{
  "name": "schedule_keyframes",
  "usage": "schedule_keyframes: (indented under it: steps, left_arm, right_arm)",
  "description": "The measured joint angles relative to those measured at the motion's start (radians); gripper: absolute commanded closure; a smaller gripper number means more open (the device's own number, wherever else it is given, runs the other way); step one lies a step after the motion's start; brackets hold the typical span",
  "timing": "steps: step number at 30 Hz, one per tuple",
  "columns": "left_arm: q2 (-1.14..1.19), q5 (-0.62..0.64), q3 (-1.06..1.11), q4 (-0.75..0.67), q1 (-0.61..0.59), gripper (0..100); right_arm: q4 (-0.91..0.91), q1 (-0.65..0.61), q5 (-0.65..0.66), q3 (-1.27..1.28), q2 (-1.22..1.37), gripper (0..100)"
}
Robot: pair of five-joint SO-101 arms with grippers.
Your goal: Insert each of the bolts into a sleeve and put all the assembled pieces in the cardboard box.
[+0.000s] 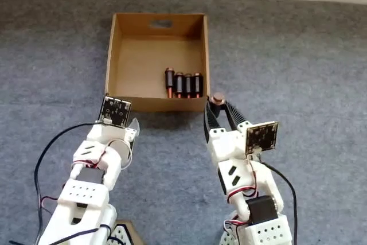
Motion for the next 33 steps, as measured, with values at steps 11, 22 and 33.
schedule_keyframes:
  steps: [11,22,33]
  left_arm:
    - [0.002,-0.006,0.0,-0.002,0.0,86]
    - [0.002,-0.008,0.0,-0.002,-0.043,86]
    - [0.002,0.144,0.0,-0.005,-0.232,87]
  right_arm:
    - [0.002,-0.086,0.0,-0.457,0.295,99.0]
    - [0.002,-0.123,0.0,-1.013,1.218,99.1]
    - [0.002,-0.143,0.0,-1.452,1.873,99.1]
